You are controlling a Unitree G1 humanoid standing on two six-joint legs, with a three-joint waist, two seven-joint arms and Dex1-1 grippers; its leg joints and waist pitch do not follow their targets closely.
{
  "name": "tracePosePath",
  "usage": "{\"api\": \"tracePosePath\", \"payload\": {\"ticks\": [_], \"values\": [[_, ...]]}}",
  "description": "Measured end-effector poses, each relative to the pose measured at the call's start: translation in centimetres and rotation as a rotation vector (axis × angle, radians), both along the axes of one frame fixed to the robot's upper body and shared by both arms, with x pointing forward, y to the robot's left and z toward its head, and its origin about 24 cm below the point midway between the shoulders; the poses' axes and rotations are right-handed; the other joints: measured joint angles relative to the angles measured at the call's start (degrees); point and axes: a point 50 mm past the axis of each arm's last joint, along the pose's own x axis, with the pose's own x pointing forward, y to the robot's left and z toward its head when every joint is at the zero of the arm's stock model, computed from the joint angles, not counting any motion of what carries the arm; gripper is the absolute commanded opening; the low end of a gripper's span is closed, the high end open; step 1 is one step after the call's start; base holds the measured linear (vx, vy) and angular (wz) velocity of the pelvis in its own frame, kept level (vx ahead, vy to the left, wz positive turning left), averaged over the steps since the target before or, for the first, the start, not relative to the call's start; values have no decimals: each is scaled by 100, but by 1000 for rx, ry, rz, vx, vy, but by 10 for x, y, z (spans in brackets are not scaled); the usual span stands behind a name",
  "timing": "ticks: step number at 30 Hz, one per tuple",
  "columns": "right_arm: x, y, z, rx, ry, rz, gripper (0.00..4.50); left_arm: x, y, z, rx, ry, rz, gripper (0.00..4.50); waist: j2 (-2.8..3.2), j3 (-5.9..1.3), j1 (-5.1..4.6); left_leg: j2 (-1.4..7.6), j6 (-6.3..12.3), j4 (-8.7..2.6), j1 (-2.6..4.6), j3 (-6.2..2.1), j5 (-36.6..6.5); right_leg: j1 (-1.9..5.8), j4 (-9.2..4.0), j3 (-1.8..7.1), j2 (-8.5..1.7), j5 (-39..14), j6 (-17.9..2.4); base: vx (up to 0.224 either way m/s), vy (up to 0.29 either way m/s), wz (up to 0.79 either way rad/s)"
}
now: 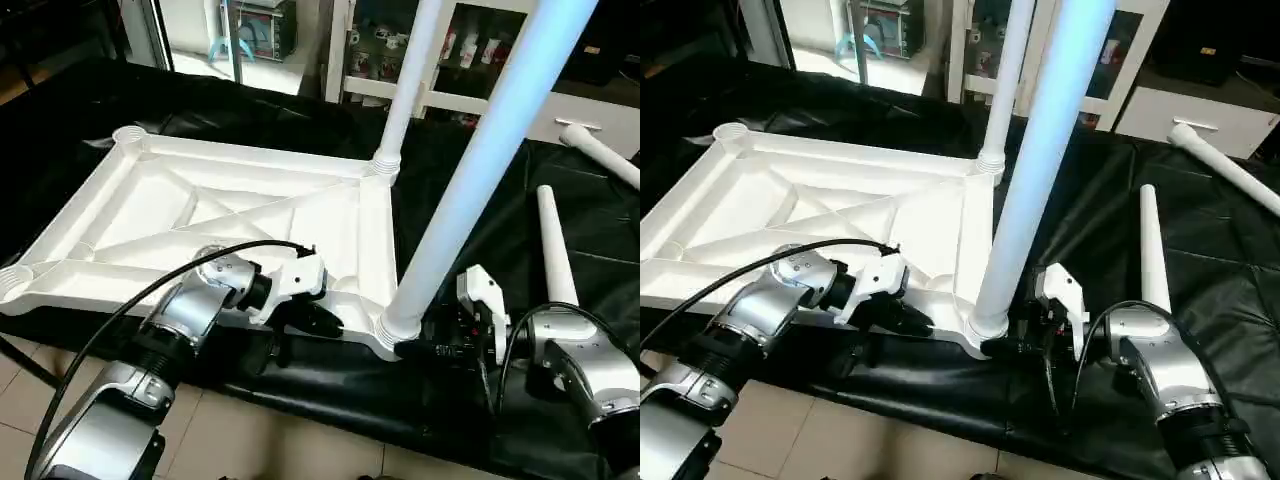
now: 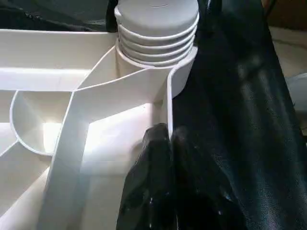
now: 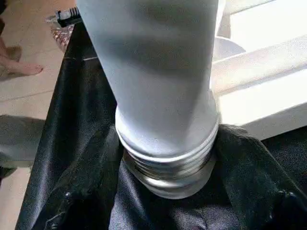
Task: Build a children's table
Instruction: Rotate leg to tighten
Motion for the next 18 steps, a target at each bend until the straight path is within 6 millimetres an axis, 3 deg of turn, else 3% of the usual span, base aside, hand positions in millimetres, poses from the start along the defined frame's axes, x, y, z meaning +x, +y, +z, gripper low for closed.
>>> {"api": "tracePosePath", "payload": {"ticks": [8, 10, 18], "values": [[17, 14, -17, 124, -33, -364, 262, 16, -7, -2, -22, -86, 205, 0, -22, -5, -82, -9, -33, 0, 7, -10, -12, 11, -24, 1, 1, -10, 19, 0, 0, 0], [26, 21, -21, 161, -57, -559, 262, 25, -21, -2, -31, -134, 300, 0, -30, -1, -107, -12, -54, 8, 9, -14, 1, -4, -26, 5, -1, -10, 19, 0, 0, 0], [53, 55, -23, 166, -128, -995, 261, 39, -57, -6, -53, -236, 538, 0, 6, 8, -137, -26, -54, 7, -5, -14, 2, -12, -26, 15, -7, -7, 17, 0, 0, 0]]}}
